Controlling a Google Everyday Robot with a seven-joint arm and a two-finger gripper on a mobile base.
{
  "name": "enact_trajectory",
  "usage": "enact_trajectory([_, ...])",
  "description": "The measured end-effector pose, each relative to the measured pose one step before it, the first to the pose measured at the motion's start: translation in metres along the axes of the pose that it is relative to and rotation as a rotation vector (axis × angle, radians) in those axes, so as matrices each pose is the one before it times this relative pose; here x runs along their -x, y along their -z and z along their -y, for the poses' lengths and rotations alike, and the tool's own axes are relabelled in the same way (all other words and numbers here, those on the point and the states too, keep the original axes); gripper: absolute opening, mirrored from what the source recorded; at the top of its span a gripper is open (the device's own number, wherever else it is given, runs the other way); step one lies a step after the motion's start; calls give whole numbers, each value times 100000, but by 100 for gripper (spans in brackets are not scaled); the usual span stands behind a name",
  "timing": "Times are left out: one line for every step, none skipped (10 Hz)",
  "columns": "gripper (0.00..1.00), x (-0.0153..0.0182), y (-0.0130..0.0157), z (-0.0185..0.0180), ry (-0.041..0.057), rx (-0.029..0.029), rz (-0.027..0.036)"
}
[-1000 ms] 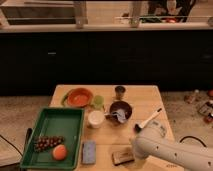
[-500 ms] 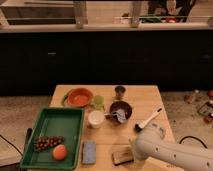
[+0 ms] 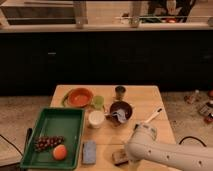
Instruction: Place eraser in paper cup
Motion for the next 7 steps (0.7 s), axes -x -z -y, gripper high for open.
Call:
enact_trajectory([80, 130, -241, 141, 308, 520, 114])
enact_trajectory([78, -31, -231, 111, -136, 632, -9])
enact_trajectory([71, -132, -416, 110, 32, 674, -177])
enact_trajectory([62, -6, -276, 137, 19, 340, -185])
enact_trajectory([51, -216, -285, -6, -755, 541, -256])
enact_trajectory([41, -284, -194, -53, -789, 363, -231])
enact_trajectory([31, -179, -118, -66, -589, 497, -240])
